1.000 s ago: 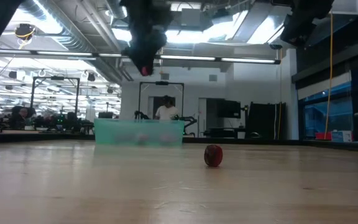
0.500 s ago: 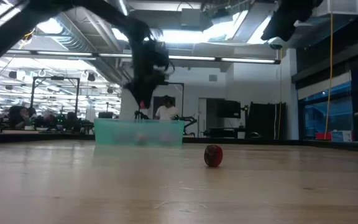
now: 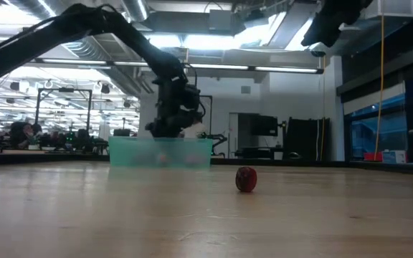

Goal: Pick and placing Produce into tupperware
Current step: Put the red strawberry into the blue bin, then put the red cherry into the blue bin

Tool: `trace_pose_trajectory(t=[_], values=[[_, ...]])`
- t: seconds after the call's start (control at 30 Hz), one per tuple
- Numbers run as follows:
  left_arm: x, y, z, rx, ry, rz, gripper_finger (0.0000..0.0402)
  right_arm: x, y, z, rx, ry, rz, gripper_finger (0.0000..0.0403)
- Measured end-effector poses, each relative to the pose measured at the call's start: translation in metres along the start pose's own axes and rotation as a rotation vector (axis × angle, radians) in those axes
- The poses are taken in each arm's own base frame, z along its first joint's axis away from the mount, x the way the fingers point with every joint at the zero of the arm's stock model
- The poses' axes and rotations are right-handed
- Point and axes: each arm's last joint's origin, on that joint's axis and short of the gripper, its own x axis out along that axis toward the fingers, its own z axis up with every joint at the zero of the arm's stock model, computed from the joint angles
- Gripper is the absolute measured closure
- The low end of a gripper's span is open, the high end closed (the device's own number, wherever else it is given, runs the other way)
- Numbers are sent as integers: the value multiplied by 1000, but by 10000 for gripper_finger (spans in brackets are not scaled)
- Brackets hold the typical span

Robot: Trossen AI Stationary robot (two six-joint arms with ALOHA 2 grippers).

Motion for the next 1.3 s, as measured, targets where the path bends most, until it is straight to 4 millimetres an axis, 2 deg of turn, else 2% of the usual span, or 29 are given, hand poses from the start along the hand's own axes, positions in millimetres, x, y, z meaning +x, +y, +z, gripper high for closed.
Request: trace_pose_trajectory(t=[0.27,0.53,0.7,0.87,1.03,1.17,1.3], values=[[4,2,2,-4,-2,22,258,0,0,0,-8,0,0,302],[4,5,2,-2,5,105,209,0,0,0,-8,1,0,302],[0,5,0,-2,21,114,197,0,0,0,-8,1,0,302],[-23,0,-1,4,57,109,196,0,0,0,-8,1,0,302],[-55,-8,0,-10,60,109,196,0,0,0,-8,2,0,302],[-82,-21,-6,12,90,107,195,0,0,0,-6,2,0,302],[-100,-37,-7,-14,21,55,195,0,0,0,-5,2,0,302]])
